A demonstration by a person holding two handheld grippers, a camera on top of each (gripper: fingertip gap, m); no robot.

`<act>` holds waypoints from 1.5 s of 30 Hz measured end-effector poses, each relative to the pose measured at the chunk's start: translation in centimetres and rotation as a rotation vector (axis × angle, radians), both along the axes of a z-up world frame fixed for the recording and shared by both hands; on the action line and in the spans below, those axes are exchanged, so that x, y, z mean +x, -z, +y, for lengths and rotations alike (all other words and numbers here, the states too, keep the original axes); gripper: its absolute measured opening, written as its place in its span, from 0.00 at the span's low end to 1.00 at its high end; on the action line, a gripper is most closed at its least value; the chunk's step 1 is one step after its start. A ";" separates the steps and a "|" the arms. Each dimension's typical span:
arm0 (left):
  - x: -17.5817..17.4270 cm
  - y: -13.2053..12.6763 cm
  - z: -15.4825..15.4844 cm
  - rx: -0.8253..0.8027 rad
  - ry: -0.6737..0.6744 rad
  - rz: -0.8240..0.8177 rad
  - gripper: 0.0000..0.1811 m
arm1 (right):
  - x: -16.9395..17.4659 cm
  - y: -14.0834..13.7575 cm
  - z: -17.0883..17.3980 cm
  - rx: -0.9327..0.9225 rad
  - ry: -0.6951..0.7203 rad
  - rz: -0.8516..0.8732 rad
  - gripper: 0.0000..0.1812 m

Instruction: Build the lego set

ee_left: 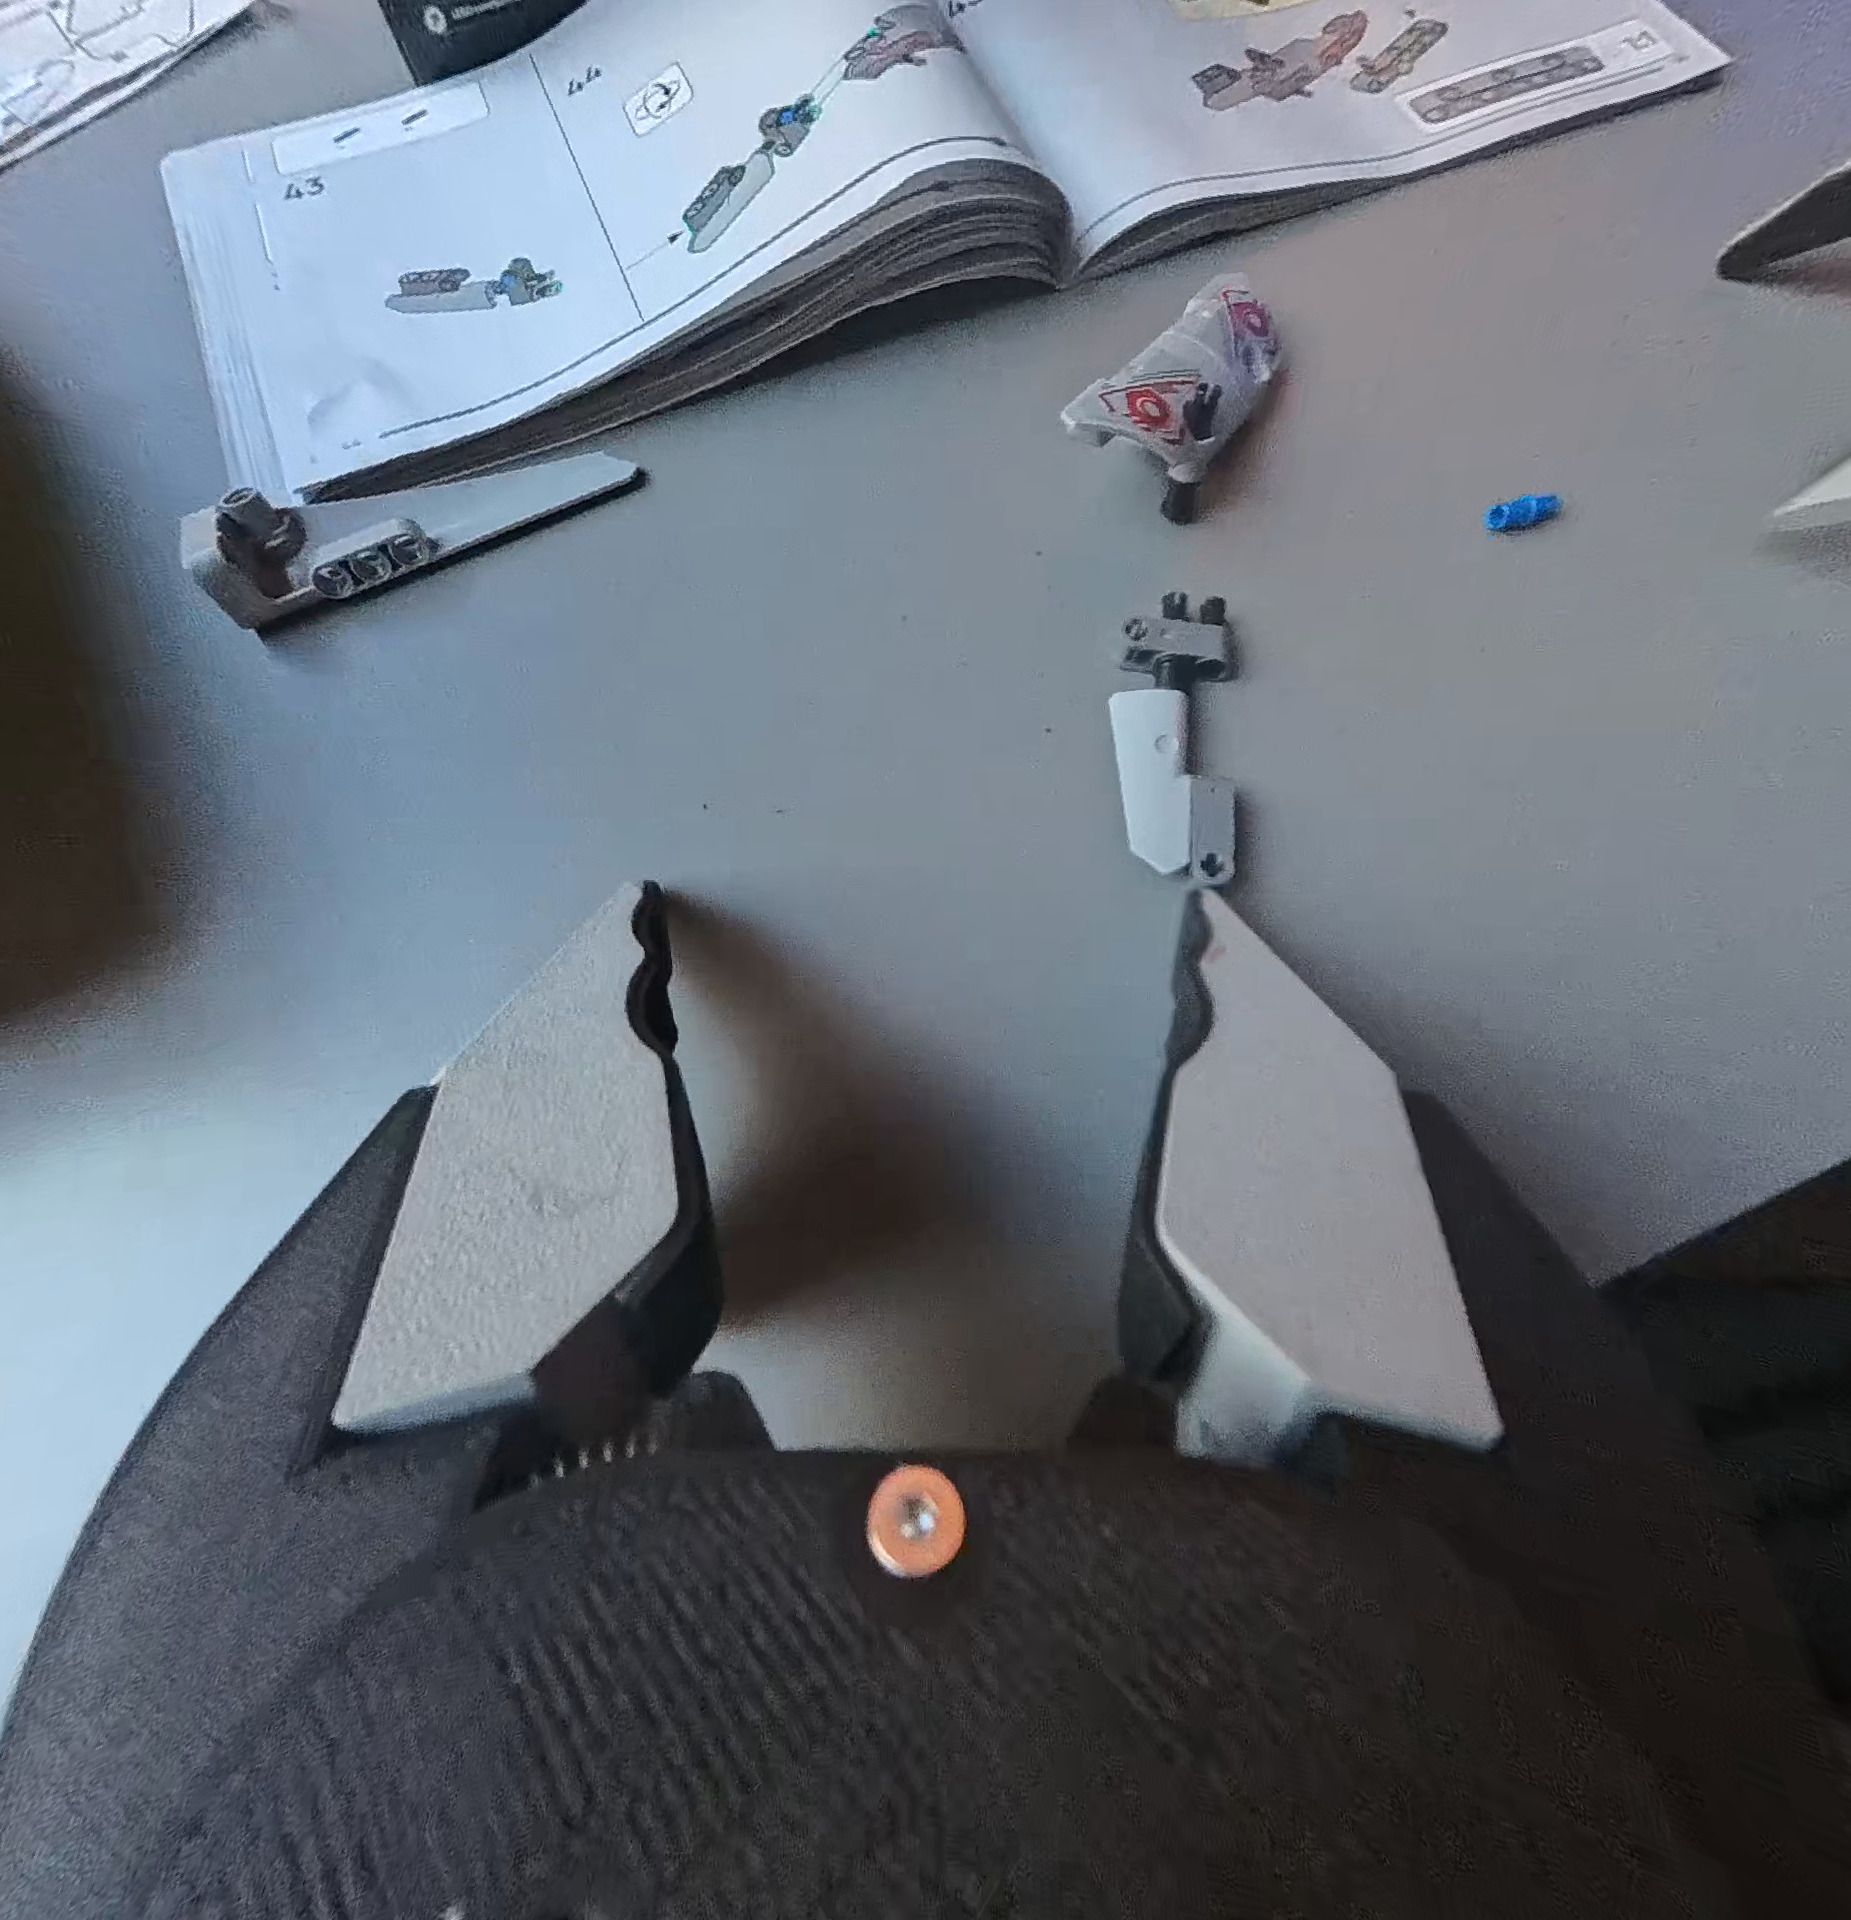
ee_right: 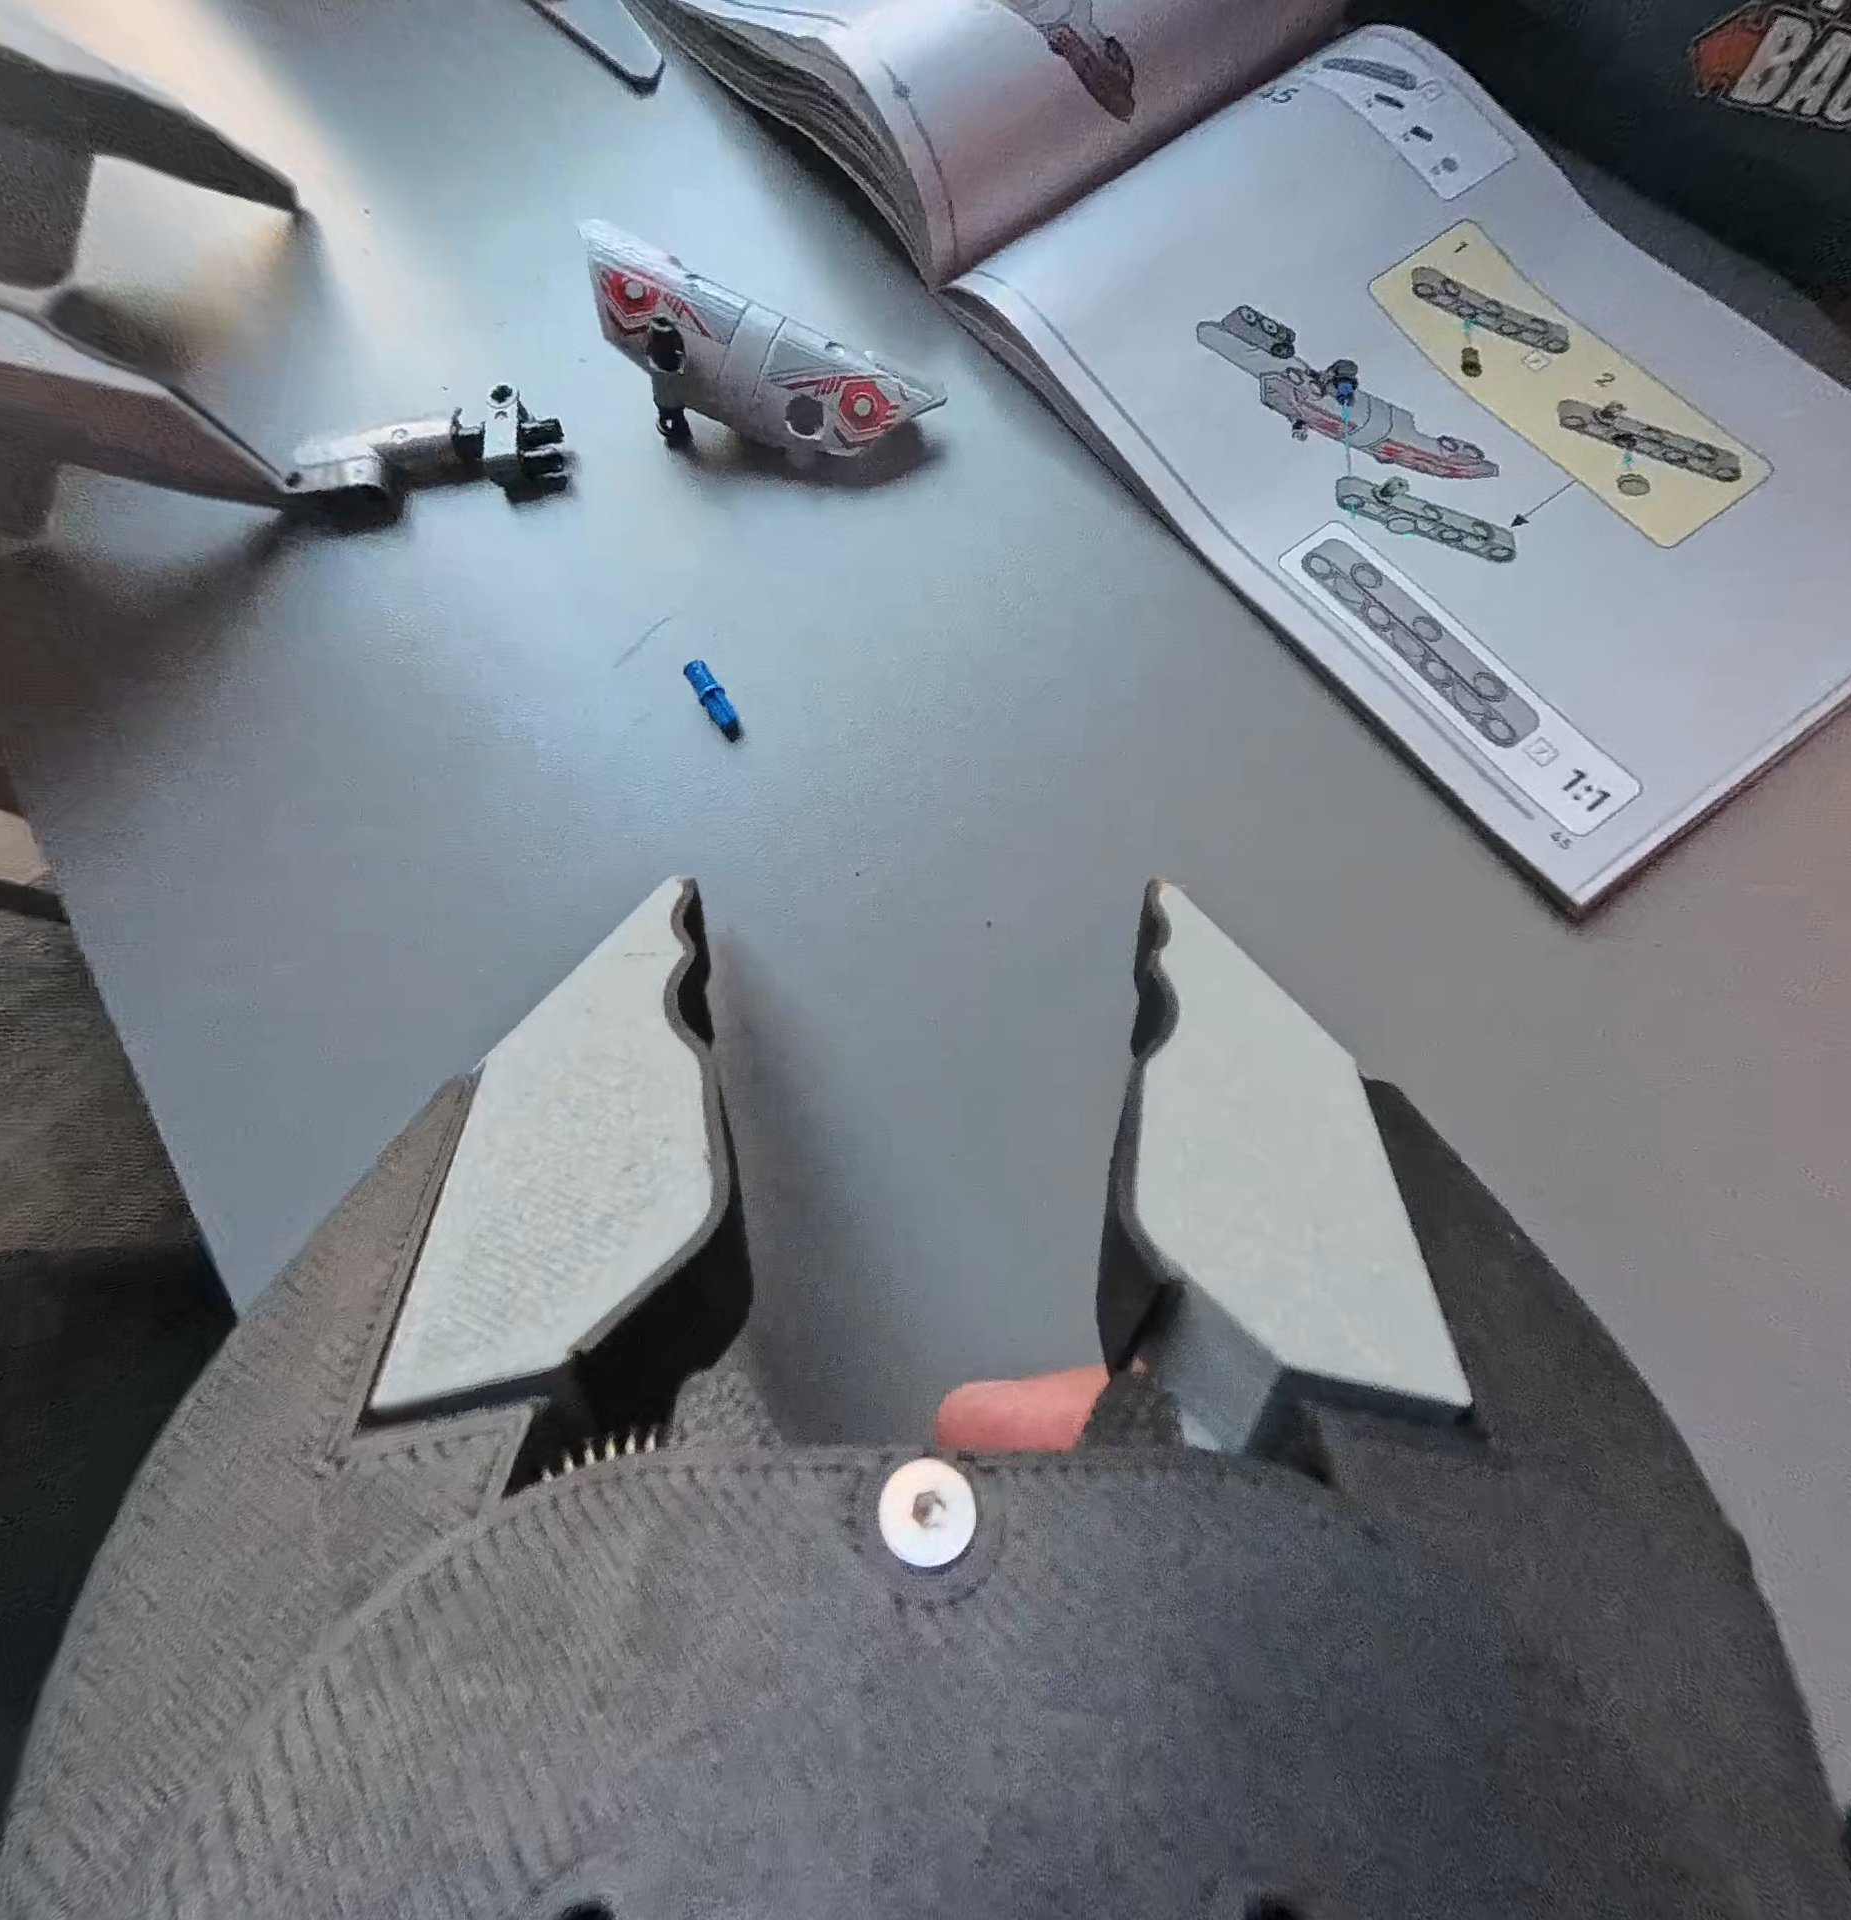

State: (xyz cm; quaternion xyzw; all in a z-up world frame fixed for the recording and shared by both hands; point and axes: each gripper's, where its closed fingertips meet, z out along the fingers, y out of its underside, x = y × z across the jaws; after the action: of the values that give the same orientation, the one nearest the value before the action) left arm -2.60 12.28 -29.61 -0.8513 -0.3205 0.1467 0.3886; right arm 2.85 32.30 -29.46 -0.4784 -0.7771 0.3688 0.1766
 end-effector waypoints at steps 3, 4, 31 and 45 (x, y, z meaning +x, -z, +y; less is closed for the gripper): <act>0.2 -0.1 0.0 0.012 0.012 0.022 0.55 | 0.3 -0.5 -0.4 -0.108 -0.048 -0.024 0.45; 0.2 0.0 0.0 0.010 0.008 0.021 0.56 | 0.5 -0.7 -0.5 -0.148 -0.060 -0.033 0.46; 0.9 -0.4 1.2 0.064 0.079 0.036 0.64 | 2.2 -2.1 -1.4 -0.078 -0.258 0.110 0.39; 1.9 -0.5 1.9 0.096 0.171 0.020 0.74 | -2.2 -0.7 2.5 0.029 -0.029 0.073 0.39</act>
State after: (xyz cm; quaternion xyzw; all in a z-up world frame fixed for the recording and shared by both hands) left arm -0.74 14.13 -29.13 -0.8545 -0.2495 0.1059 0.4430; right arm 0.61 34.84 -28.76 -0.4509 -0.7821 0.3774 0.2066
